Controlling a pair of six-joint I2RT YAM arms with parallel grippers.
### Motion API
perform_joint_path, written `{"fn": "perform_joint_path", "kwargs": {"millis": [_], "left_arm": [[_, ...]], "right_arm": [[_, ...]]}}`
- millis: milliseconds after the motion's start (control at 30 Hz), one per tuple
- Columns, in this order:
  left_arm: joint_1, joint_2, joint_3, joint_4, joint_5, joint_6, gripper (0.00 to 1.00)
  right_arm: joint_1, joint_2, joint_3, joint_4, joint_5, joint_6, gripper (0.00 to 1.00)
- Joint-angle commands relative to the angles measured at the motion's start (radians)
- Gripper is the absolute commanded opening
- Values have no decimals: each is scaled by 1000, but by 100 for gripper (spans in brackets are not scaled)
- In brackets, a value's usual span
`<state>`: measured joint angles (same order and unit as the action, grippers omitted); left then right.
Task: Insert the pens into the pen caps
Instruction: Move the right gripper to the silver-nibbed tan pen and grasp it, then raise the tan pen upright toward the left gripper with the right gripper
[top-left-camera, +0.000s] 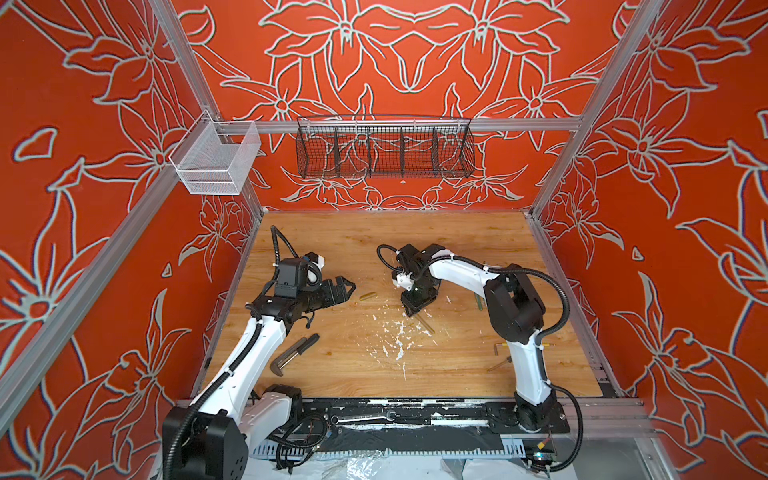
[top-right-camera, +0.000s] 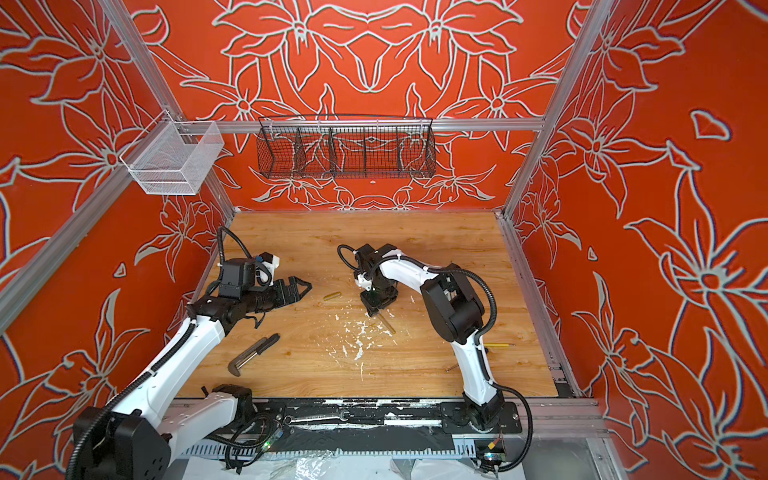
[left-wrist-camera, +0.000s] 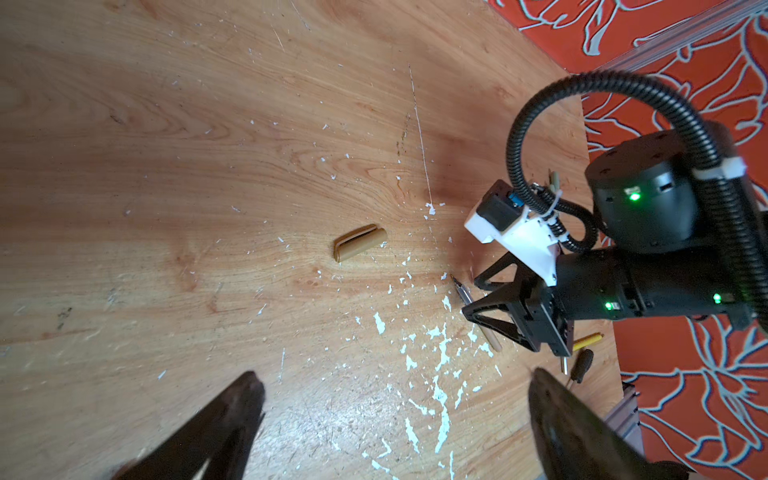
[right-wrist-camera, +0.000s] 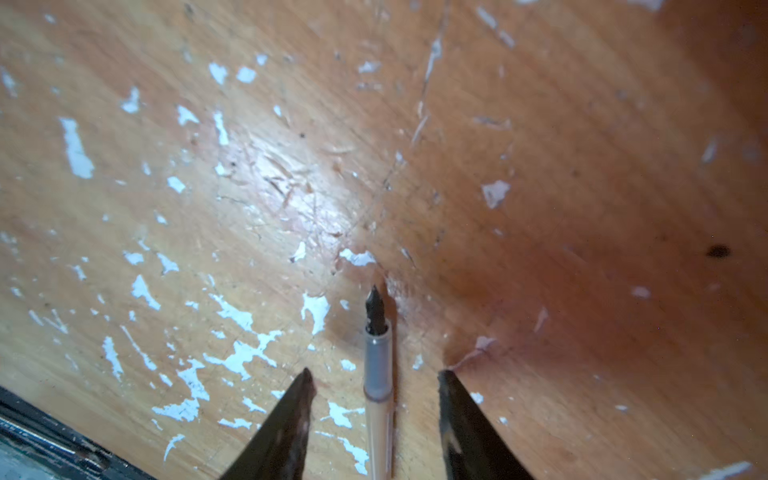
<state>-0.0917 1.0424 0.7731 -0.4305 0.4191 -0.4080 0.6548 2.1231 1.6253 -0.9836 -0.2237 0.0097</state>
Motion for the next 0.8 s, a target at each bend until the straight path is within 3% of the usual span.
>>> {"fn": "perform_joint_path", "kwargs": {"millis": [0, 233, 767], "left_arm": [[-3, -26, -11, -23, -15, -5, 97], [-3, -42, -18, -31, -22, -9, 97], [-3, -47, -45, -14, 21, -17, 97]], "right_arm": [[0, 35, 28, -31, 38, 18, 45], [8, 84, 60, -53, 69, 30, 30], [62, 170, 248, -163, 45, 43, 13]]}}
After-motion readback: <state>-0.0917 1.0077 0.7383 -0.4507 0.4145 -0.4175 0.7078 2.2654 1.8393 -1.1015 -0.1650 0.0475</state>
